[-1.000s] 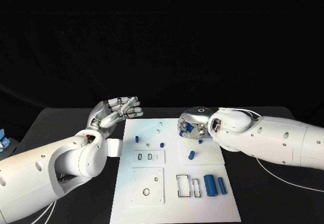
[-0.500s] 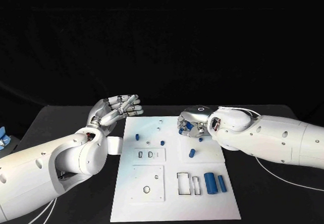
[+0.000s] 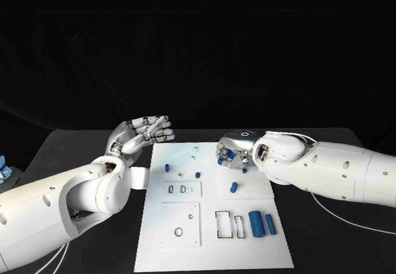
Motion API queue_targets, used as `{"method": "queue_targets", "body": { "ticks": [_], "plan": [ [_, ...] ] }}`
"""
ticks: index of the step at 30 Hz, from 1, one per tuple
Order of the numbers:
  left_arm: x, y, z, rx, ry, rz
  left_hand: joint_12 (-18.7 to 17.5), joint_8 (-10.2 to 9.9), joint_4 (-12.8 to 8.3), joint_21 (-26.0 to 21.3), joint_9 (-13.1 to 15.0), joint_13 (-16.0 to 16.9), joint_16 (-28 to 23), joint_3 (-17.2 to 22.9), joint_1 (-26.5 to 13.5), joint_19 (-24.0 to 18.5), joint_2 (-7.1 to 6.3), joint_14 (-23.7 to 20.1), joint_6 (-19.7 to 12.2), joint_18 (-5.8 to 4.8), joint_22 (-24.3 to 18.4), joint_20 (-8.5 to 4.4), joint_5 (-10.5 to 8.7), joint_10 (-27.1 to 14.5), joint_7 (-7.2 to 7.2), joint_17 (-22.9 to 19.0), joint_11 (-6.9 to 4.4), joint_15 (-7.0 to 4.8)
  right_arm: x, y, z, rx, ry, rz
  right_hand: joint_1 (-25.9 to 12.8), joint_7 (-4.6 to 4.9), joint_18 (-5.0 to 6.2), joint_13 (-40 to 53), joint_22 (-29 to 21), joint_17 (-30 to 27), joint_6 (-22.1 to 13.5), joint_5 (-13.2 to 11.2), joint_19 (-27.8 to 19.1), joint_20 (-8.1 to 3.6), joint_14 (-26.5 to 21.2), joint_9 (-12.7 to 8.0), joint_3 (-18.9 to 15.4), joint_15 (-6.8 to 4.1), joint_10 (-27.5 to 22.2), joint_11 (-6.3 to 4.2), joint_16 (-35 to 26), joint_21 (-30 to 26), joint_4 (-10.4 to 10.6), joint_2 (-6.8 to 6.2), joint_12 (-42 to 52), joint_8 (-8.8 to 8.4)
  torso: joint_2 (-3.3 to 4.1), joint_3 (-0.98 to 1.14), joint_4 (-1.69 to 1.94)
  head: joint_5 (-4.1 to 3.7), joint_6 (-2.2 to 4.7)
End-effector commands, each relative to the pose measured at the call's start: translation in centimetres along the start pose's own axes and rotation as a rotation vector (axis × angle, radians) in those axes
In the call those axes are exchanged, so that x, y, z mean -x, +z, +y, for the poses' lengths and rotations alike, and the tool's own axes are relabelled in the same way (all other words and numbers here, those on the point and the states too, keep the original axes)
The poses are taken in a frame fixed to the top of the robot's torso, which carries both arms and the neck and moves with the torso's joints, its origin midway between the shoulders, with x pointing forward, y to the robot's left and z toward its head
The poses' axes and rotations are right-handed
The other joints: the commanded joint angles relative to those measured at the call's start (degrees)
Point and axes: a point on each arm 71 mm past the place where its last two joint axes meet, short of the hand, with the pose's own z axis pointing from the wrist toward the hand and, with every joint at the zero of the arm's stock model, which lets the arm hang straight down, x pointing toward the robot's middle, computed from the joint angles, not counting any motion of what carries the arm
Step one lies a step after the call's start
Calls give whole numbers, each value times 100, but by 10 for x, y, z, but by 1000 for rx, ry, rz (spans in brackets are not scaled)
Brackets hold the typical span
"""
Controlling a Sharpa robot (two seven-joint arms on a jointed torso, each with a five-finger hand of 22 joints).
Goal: Assemble the parts on the task board
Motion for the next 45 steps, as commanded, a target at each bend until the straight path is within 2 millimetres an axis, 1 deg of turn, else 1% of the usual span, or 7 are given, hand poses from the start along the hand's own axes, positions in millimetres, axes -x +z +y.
{"method": "queue_targets", "body": {
  "ticks": [1, 16, 21, 33, 35, 42, 45],
  "plan": [
    [-2, 1, -1, -2, -17, 14, -31, -25, -5, -13, -7, -8, -40, 31, -10, 37, -34, -14, -43, 32, -11, 1, -22, -37, 77, 8, 27, 23, -1, 0, -1, -14, -7, -5, -20, -15, -80, 10, 29, 11, 68, 33, 13, 10, 203, 38, 45, -42, 20, -28, 40, 42, 26, 8, 7, 69, 6, -3, 3, -1, 9],
    [0, 1, 0, 1, -17, 5, -45, -31, -12, -16, -9, -7, -47, 42, -6, 38, -31, -17, -49, 32, -16, 2, -20, -46, 80, 12, 30, 25, 9, -4, 3, -38, 47, -159, -131, -118, -107, 58, 230, 109, 203, 153, 91, -41, 225, 244, 49, -105, 189, -110, 135, 162, 200, 102, 86, 274, 3, -7, 2, 4, 24],
    [0, 1, 0, 0, -16, 4, -50, -33, -17, -17, -9, -7, -50, 46, 0, 39, -31, -18, -51, 32, -17, 2, -19, -49, 80, 14, 31, 26, 13, -2, 5, -46, 59, -207, -122, -126, -110, 61, 252, 128, 207, 165, 100, -46, 229, 262, 56, -111, 199, -118, 147, 175, 201, 112, 89, 289, 7, -5, 5, 2, 49],
    [-2, 1, -1, -1, -20, 9, -58, -37, -31, -20, -10, -6, -55, 58, 12, 41, -31, -19, -54, 32, -21, 2, -17, -51, 80, 18, 31, 27, 18, 15, 11, -81, 67, -273, -161, -128, -118, 64, 294, 168, 193, 187, 116, -54, 237, 307, 49, -115, 209, -119, 175, 199, 244, 118, 88, 316, 24, -6, 16, 32, 69],
    [-2, 1, -1, -1, -20, 10, -58, -37, -31, -20, -10, -6, -55, 58, 12, 41, -31, -19, -54, 32, -21, 2, -17, -51, 80, 18, 31, 27, 19, 18, 12, -86, 69, -278, -162, -128, -119, 64, 296, 173, 192, 186, 117, -54, 237, 309, 49, -115, 209, -119, 177, 200, 245, 119, 87, 317, 31, -4, 24, 33, 70],
    [-3, 0, -3, -6, -21, 12, -63, -38, -39, -21, -11, -5, -57, 65, 20, 42, -31, -19, -54, 33, -23, 2, -17, -51, 79, 20, 31, 27, 21, 29, 16, -94, 71, -290, -174, -126, -118, 63, 295, 199, 178, 185, 115, -55, 242, 318, 47, -114, 206, -119, 192, 198, 258, 119, 83, 318, 77, -18, 69, 19, 108],
    [-4, 0, -4, -8, -21, 14, -63, -38, -39, -21, -11, -5, -57, 65, 20, 42, -31, -19, -54, 33, -23, 2, -17, -51, 79, 20, 31, 27, 21, 32, 16, -96, 71, -293, -174, -126, -118, 63, 295, 199, 178, 185, 115, -55, 242, 318, 47, -114, 206, -119, 192, 198, 258, 119, 83, 318, 96, -21, 87, 23, 106]
  ]
}}
